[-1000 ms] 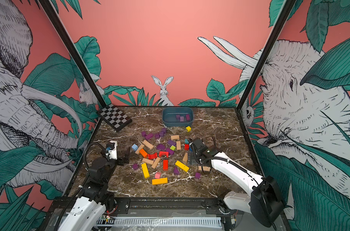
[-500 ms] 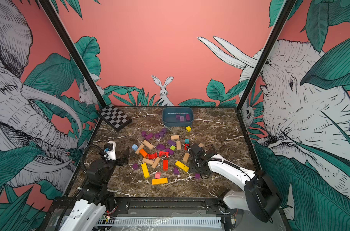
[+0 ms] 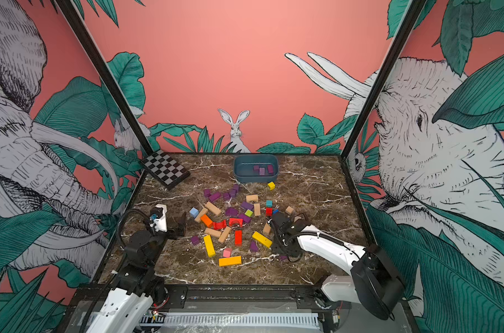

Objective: Pick purple bricks into the storage bin
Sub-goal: Pick up the building block from the center of the board.

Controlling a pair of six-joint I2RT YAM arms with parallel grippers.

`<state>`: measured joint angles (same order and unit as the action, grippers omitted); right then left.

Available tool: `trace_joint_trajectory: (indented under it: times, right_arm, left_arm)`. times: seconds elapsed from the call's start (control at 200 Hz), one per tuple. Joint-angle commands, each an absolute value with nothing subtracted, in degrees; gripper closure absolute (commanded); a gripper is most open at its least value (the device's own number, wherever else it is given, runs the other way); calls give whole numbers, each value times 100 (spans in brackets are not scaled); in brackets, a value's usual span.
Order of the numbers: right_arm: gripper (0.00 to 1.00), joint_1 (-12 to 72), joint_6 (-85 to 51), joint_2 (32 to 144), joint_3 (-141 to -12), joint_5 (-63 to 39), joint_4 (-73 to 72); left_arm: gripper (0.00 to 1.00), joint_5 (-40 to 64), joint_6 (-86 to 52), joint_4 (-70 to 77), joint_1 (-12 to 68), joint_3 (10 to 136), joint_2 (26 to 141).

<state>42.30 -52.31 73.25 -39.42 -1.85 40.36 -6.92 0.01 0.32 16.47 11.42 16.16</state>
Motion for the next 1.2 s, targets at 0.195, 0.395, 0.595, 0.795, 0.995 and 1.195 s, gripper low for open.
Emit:
trace_joint_trajectory:
  times: [0.195,0.395,0.595,0.795,0.995,1.195]
  right_arm:
    - [46,4370,-5493,7433,-3873,-140,4175]
    - [57,4398,-5449,7537,-3907,-115,4210]
    - [68,4403,-5378,7556,-4049,-15,4379]
    - [72,4369,-4778,7702,-5076,476,5093]
    - [76,3476,-3250,8535,-6970,526,5021]
    - [80,2962,-2014,10134,-8882,565,4249]
  left_arm:
    - [1,-731,-28,18,1668,1050,1465]
    - [1,-729,-31,8,1670,1042,1440]
    - [1,-732,-26,0,1670,1030,1421]
    - [1,-756,-37,-4,1670,1032,1415]
    - [1,-783,-53,-48,1672,994,1294]
    - [1,-793,-52,-76,1670,985,1239]
